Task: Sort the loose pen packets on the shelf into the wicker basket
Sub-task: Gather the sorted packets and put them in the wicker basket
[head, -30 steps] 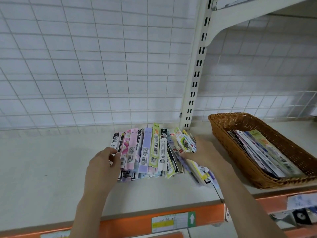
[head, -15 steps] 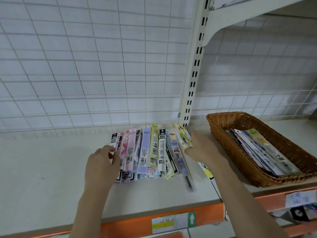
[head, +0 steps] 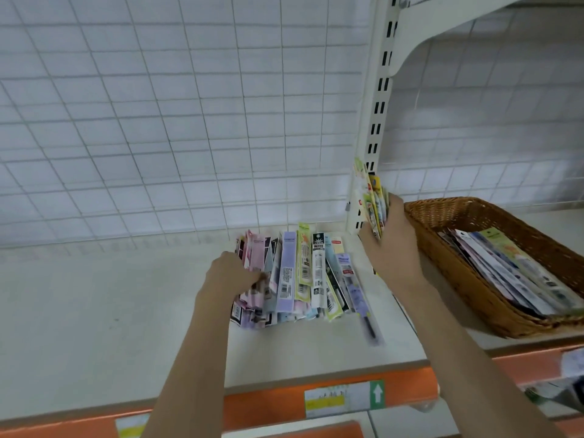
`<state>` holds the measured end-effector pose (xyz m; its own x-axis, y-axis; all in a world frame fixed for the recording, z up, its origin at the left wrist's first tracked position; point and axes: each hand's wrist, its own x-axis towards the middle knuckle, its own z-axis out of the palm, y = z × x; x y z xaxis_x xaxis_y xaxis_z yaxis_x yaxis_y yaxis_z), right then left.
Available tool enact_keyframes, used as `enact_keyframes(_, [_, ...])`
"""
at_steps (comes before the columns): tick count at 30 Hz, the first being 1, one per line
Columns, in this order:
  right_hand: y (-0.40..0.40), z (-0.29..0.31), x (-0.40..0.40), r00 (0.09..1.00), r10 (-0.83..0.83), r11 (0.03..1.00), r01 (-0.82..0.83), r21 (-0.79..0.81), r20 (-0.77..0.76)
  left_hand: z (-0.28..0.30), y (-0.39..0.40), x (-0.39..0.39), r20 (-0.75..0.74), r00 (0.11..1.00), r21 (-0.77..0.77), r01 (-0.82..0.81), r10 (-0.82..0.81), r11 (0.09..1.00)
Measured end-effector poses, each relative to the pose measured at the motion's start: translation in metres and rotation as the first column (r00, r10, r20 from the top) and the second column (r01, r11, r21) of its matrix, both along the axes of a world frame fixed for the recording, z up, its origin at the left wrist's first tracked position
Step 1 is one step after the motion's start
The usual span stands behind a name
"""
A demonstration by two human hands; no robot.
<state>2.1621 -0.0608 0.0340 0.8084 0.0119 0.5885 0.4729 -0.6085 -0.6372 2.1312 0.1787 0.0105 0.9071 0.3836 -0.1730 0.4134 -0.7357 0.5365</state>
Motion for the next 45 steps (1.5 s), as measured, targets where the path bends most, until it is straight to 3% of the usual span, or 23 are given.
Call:
enact_keyframes(14, [-0.009, -0.018, 0.001, 0.992, -0.072, 0.944, 0.102, 0.315, -0.104, -0.009, 0.012, -0.008, 0.123, 0.975, -0.296, -0.143, 0.186, 0.944])
enact_keyframes(19, [-0.02, -0.025, 0.0, 0.983, -0.129, 0.933, 0.166, 0.319, -0.133, -0.005, 0.01, -0.01, 0.089, 0.989, -0.26, -0.092, 0.119, 0.961])
enact_keyframes(28, [-0.029, -0.039, -0.012, 0.967, -0.073, 0.925, 0.157, 0.346, -0.245, 0.0, -0.001, -0.011, 0.058, 0.997, -0.23, -0.028, 0.042, 0.973])
enact_keyframes(36, [-0.028, -0.043, -0.019, 0.969, -0.029, 0.929, 0.116, 0.35, -0.245, 0.012, -0.015, -0.014, -0.01, 1.0, -0.183, -0.005, 0.003, 0.983])
enact_keyframes(42, [-0.026, -0.043, -0.02, 0.961, -0.02, 0.948, 0.105, 0.301, -0.275, 0.012, -0.013, -0.019, 0.087, 0.995, -0.341, -0.006, 0.038, 0.94])
enact_keyframes(45, [-0.024, -0.043, -0.021, 0.959, -0.027, 0.956, 0.108, 0.274, -0.281, 0.018, -0.01, -0.022, 0.181, 0.982, -0.345, 0.014, 0.052, 0.939])
